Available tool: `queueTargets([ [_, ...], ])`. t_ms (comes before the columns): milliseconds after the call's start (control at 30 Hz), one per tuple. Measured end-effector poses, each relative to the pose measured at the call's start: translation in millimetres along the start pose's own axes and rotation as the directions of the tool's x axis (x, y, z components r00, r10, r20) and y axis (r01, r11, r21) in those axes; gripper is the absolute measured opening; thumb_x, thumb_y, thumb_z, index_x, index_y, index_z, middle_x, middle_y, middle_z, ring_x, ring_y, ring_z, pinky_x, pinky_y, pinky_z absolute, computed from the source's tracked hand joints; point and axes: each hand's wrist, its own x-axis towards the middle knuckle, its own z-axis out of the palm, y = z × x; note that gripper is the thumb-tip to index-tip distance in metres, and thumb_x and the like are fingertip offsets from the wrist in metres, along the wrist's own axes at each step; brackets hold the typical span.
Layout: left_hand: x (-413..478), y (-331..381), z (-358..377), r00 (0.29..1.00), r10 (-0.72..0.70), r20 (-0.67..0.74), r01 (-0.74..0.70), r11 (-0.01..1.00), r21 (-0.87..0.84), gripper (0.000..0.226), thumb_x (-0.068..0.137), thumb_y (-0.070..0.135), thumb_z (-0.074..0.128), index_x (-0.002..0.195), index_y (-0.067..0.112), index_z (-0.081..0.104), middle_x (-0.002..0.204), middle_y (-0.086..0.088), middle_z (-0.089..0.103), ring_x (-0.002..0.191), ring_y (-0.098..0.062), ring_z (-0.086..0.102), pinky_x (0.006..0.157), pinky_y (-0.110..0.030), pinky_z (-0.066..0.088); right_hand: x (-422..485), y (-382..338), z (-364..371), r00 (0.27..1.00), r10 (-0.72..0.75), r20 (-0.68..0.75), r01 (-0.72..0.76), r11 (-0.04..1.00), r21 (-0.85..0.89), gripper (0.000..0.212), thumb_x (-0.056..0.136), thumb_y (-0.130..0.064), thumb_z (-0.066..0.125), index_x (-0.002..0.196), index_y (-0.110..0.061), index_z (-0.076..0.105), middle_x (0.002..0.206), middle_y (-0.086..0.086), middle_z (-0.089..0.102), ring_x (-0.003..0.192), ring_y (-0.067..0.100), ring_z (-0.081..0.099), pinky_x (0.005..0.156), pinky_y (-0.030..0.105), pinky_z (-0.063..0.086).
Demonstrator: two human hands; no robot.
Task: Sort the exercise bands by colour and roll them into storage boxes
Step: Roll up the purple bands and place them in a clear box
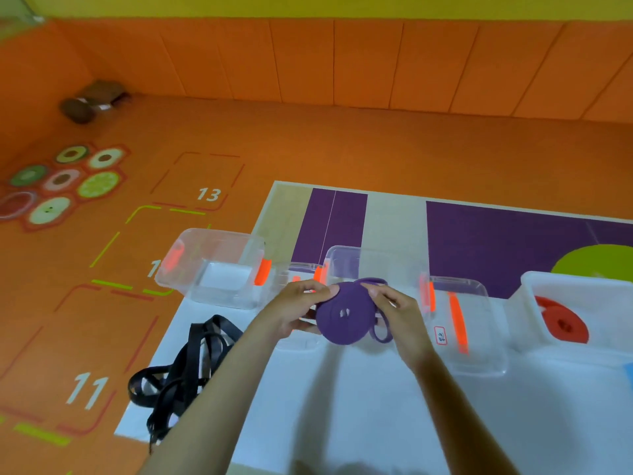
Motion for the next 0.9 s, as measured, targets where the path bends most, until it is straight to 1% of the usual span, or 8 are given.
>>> queueTargets([
  [67,12.3,-5.2,12.7,0.998,0.003,-0.070,-0.006,0.999,-0.038,0.026,0.095,0.039,0.077,0.083,0.019,0.065,0.085,-0.004,0.074,0.078,-0.025,0.072,0.067,-0.038,0.063,5.5,11.5,-6.0,1.000,0.015,0.011,-0.015,0.999,0.038,0.024,0.106,-0.015,0.058,0.123,-0.012,0.076,0.116,0.004,0.078,0.100,0.017,0.075,0.081,0.032,0.061],
  [133,22.8,-10.2,24.0,0.991,0.005,-0.137,-0.010,0.999,-0.036,0.029,0.097,0.038,0.075,0.081,0.016,0.064,0.087,-0.006,0.074,0.077,-0.024,0.072,0.064,-0.038,0.063,10.8,21.7,-9.2,0.999,0.024,-0.042,-0.023,0.999,0.033,0.022,0.105,-0.015,0.061,0.121,-0.018,0.076,0.116,0.003,0.078,0.102,0.020,0.074,0.083,0.039,0.060],
  [267,38.1,-18.2,40.5,0.979,-0.045,-0.201,0.030,0.996,-0.078,0.037,0.098,0.041,0.072,0.097,0.004,0.069,0.093,-0.011,0.074,0.082,-0.025,0.072,0.061,-0.035,0.062,13.2,34.4,-13.7,0.986,0.060,-0.157,-0.048,0.996,0.078,0.008,0.102,-0.014,0.066,0.109,-0.013,0.068,0.101,-0.002,0.078,0.085,0.017,0.064,0.069,0.033,0.047],
  [400,49.0,-26.3,50.4,0.980,-0.092,-0.178,0.046,0.967,-0.250,0.041,0.096,0.037,0.076,0.112,0.000,0.073,0.102,-0.012,0.080,0.093,-0.027,0.078,0.066,-0.039,0.064,19.7,45.6,-19.5,0.979,0.105,-0.173,-0.079,0.986,0.147,0.026,0.103,-0.013,0.063,0.127,-0.020,0.072,0.119,-0.001,0.076,0.108,0.017,0.071,0.090,0.038,0.059],
  [500,59.2,-32.3,49.9,0.990,-0.063,-0.128,0.028,0.965,-0.262,0.034,0.092,0.023,0.081,0.118,0.003,0.073,0.110,-0.014,0.080,0.099,-0.028,0.078,0.075,-0.043,0.066,27.4,50.8,-26.7,0.969,0.169,-0.183,-0.143,0.979,0.146,0.033,0.107,-0.011,0.054,0.133,-0.023,0.070,0.123,-0.002,0.075,0.113,0.014,0.069,0.094,0.038,0.060],
  [600,78.5,-34.5,49.6,0.988,-0.038,-0.147,-0.004,0.962,-0.272,0.032,0.091,0.013,0.081,0.120,0.003,0.071,0.112,-0.015,0.078,0.103,-0.031,0.077,0.084,-0.050,0.065,45.5,51.6,-34.3,0.967,0.120,-0.225,-0.116,0.993,0.034,0.029,0.108,-0.007,0.051,0.126,-0.019,0.070,0.117,0.000,0.073,0.104,0.015,0.068,0.086,0.029,0.059],
  [733,114.6,-28.2,55.6,0.987,-0.032,-0.156,-0.026,0.933,-0.358,0.033,0.093,0.013,0.079,0.121,0.001,0.069,0.114,-0.018,0.078,0.102,-0.030,0.077,0.082,-0.050,0.066,78.8,48.8,-39.6,0.946,0.077,-0.316,-0.087,0.996,-0.016,0.015,0.104,-0.005,0.057,0.102,-0.018,0.065,0.111,0.013,0.070,0.100,0.027,0.068,0.079,0.039,0.061],
  [900,161.8,-28.3,59.9,0.991,-0.076,-0.112,0.020,0.899,-0.438,0.041,0.091,0.011,0.081,0.127,0.000,0.066,0.114,-0.017,0.078,0.101,-0.030,0.077,0.075,-0.044,0.066,107.0,52.8,-44.7,0.906,0.266,-0.330,-0.198,0.954,0.227,0.002,0.102,-0.009,0.063,0.103,-0.008,0.065,0.106,0.014,0.073,0.098,0.028,0.073,0.080,0.037,0.063],
])
